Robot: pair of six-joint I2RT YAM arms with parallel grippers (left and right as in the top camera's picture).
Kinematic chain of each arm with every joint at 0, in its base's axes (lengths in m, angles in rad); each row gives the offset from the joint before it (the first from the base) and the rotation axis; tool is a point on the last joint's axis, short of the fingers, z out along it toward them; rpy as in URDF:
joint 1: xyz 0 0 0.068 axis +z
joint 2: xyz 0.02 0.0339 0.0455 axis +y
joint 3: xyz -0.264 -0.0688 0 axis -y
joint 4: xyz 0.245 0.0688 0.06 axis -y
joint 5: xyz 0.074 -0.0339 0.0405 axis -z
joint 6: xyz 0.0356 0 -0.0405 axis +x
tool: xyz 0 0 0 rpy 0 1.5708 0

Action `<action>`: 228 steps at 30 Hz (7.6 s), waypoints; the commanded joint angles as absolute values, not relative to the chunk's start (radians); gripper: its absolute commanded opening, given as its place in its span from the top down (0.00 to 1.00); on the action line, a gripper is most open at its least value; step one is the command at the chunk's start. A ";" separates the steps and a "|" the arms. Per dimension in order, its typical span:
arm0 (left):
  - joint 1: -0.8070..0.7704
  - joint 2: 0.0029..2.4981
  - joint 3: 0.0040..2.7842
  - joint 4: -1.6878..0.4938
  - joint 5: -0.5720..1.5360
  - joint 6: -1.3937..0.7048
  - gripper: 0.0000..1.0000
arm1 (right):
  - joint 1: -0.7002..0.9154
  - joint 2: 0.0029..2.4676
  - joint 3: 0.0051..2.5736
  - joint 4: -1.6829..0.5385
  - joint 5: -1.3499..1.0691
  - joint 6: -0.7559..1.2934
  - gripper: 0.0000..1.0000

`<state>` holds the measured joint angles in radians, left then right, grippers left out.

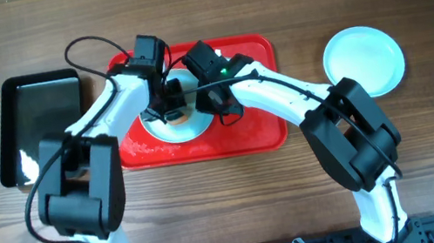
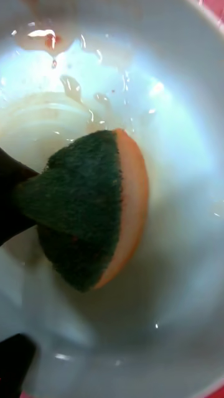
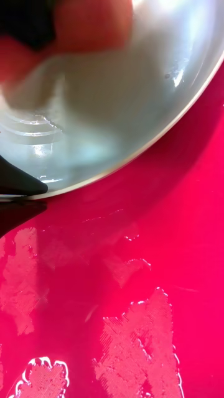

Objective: Clean dirty plates on tray and stack at the side

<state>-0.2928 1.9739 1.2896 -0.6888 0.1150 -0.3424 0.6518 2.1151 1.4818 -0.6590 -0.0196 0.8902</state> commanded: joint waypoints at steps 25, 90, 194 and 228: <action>-0.311 1.961 1.345 -0.768 -0.734 -0.479 0.96 | 0.650 2.147 1.492 -0.665 0.027 0.905 0.96; -0.182 1.678 1.061 -0.744 0.094 -0.514 0.96 | 0.648 1.970 1.737 -1.173 0.988 0.312 0.96; -0.245 1.654 1.058 -0.717 0.108 -0.540 0.96 | -0.011 1.780 1.335 -0.815 -0.914 0.216 0.00; 0.403 1.292 1.058 -0.867 0.262 -0.637 0.00 | 0.679 1.287 1.333 -1.110 -0.137 0.812 0.00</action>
